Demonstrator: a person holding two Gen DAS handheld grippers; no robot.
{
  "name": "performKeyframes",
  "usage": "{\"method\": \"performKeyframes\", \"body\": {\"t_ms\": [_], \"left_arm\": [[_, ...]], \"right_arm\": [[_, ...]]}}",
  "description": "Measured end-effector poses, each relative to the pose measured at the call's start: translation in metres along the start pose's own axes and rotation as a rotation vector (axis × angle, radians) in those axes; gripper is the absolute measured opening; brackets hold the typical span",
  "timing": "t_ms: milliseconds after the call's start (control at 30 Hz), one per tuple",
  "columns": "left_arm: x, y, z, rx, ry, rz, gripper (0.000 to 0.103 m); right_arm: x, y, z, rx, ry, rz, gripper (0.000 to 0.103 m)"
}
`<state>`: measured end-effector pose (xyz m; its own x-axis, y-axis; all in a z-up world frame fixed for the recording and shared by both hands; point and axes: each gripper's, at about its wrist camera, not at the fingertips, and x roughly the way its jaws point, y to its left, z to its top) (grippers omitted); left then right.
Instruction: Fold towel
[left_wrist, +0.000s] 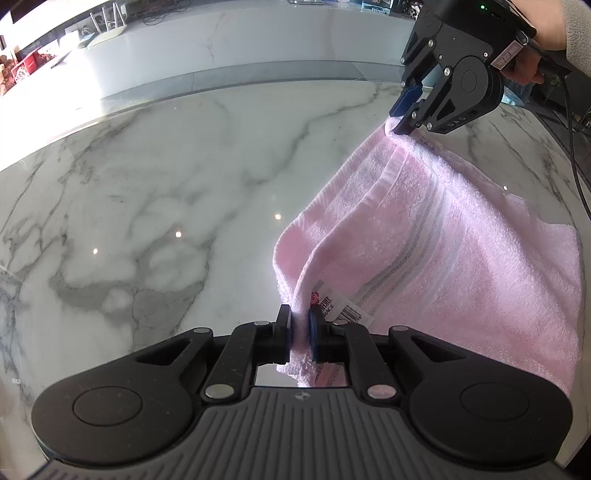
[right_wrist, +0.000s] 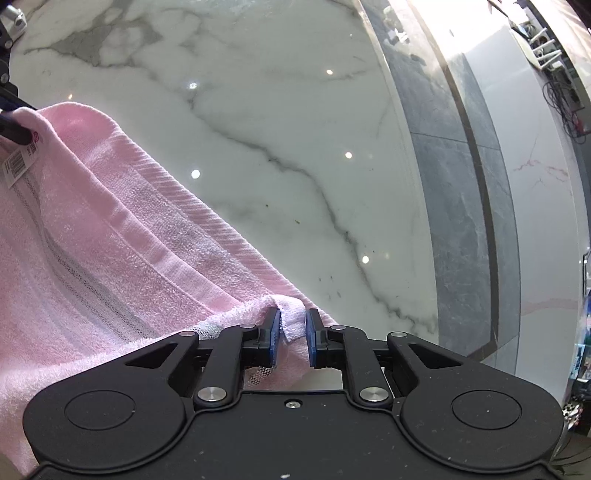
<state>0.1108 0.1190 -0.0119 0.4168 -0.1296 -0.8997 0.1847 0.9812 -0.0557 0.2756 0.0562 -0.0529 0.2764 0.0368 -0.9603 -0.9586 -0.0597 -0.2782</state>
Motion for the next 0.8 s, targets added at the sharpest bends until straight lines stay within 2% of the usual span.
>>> {"method": "performKeyframes", "body": {"t_ms": [133,333,400,433,467,667,800], "left_arm": [[0.001,0.000,0.000,0.005,0.003,0.006,0.010],[0.003,0.002,0.001,0.008,0.003,0.013,0.011],[0.003,0.002,0.001,0.009,0.003,0.015,0.011],[0.003,0.001,0.001,0.011,0.003,0.017,0.012],[0.003,0.001,0.001,0.011,0.003,0.019,0.012],[0.004,0.001,0.001,0.011,0.001,0.025,0.013],[0.003,0.000,0.002,0.019,-0.010,0.033,0.013]], "right_arm": [[0.003,-0.010,0.000,-0.054,-0.002,0.039,0.035],[0.011,-0.040,-0.002,0.103,0.009,0.161,0.035],[0.013,-0.046,-0.002,0.147,0.015,0.188,0.029],[0.013,-0.046,-0.003,0.151,0.013,0.201,0.018],[0.013,-0.045,-0.003,0.153,0.011,0.214,0.012],[0.011,-0.034,-0.008,0.141,-0.014,0.185,0.009],[0.004,-0.028,-0.024,0.167,-0.038,0.174,0.008]]}}
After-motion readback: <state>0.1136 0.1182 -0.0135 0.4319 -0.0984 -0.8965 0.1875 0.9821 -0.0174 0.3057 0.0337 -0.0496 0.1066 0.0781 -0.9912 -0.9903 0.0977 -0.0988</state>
